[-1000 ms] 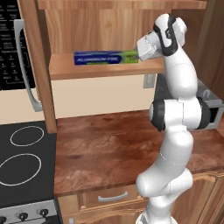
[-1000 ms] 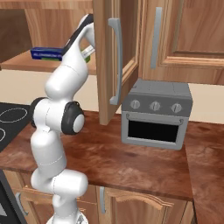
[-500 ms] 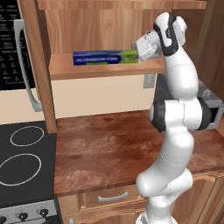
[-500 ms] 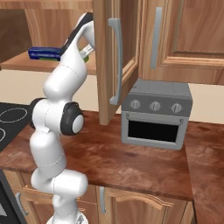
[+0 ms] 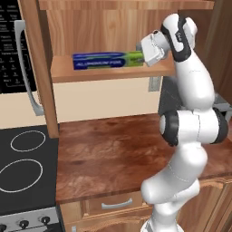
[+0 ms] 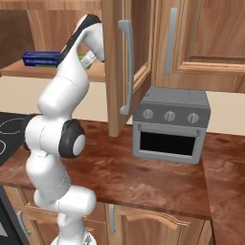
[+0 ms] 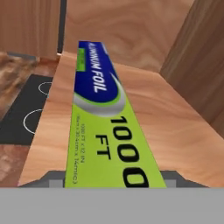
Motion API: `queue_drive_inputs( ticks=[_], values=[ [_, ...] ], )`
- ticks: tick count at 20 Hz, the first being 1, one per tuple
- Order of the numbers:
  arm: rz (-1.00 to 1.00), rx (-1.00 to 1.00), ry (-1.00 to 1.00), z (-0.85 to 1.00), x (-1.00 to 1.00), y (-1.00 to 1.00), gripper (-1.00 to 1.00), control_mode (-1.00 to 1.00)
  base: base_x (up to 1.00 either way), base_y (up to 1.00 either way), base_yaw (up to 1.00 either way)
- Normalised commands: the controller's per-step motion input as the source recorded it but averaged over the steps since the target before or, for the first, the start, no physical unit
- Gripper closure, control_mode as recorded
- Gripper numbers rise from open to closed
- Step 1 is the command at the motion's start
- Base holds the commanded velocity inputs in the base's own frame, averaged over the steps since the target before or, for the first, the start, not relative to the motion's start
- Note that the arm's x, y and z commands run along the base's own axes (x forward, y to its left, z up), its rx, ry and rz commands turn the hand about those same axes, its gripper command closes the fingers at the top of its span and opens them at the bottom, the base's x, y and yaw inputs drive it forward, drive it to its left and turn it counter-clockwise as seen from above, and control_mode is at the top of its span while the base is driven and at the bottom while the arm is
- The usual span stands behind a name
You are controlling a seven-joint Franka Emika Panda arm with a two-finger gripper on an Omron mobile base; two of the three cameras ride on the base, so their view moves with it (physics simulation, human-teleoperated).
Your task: Retrieve the tupperware and aluminum foil from the cabinet and place them on the dining counter near the plate with lemon wedges to prepare for storing leftovers.
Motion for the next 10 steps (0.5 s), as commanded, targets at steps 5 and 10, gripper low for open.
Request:
queue_drive_inputs(
  ticks=[5,10],
  values=[
    [-0.03,0.0,-0.11,0.0,-0.59,0.55,1.0,-1.0,0.0,0.0,0.0],
    [-0.14,0.0,0.0,0.02,-0.97,0.15,1.0,-1.0,0.0,0.0,0.0]
  ],
)
